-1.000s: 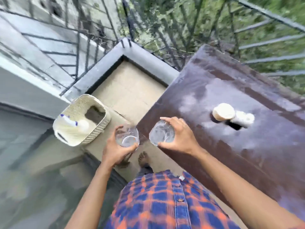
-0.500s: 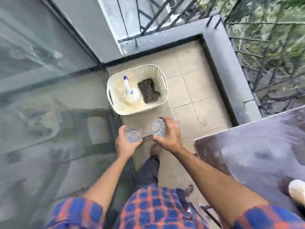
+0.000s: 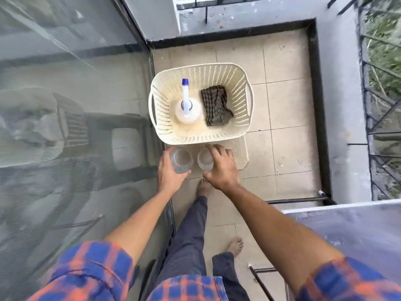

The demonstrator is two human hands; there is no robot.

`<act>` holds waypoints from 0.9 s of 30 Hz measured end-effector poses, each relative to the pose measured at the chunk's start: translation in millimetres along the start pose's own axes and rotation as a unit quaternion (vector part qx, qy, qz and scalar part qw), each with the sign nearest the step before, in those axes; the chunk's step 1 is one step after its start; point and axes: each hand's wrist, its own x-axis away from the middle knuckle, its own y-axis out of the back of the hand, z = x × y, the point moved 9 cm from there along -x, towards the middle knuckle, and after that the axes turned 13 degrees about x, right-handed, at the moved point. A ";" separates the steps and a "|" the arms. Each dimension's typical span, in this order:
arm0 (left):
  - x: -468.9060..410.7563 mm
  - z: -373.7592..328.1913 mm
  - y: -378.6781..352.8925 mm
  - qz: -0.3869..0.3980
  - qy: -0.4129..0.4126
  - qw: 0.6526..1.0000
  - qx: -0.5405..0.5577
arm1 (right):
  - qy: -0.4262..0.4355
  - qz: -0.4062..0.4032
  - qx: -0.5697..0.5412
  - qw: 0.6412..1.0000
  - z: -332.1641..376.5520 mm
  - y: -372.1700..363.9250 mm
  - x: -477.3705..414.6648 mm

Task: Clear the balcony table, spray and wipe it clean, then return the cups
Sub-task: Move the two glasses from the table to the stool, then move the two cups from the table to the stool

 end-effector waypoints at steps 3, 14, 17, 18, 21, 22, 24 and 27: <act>-1.2 -0.5 -1.2 0.006 -0.007 1.000 0.001 | 0.005 0.008 0.000 1.000 6.1 -6.2 -1.7; 38.2 -37.8 29.4 -0.037 -0.061 0.997 -0.035 | -0.047 0.005 -0.109 0.993 -14.4 30.5 27.7; 57.7 -73.4 33.8 -0.029 -0.131 0.990 -0.036 | -0.082 -0.038 -0.172 0.981 -31.3 69.6 59.0; 64.1 -89.5 31.9 -0.019 -0.163 0.986 -0.033 | -0.089 -0.049 -0.190 0.976 -36.7 83.0 72.5; 82.2 -141.5 15.4 0.032 -0.230 0.972 -0.020 | -0.120 -0.092 -0.249 0.957 -57.2 119.0 118.6; 91.2 -159.4 4.6 0.054 -0.246 0.967 -0.023 | -0.138 -0.110 -0.266 0.948 -67.7 128.5 138.6; 110.0 -193.7 -21.6 0.110 -0.261 0.959 -0.026 | -0.170 -0.150 -0.293 0.929 -87.5 143.3 178.7; 159.5 -242.2 -77.3 0.196 -0.315 0.928 -0.037 | -0.228 -0.216 -0.328 0.891 -128.5 151.2 259.6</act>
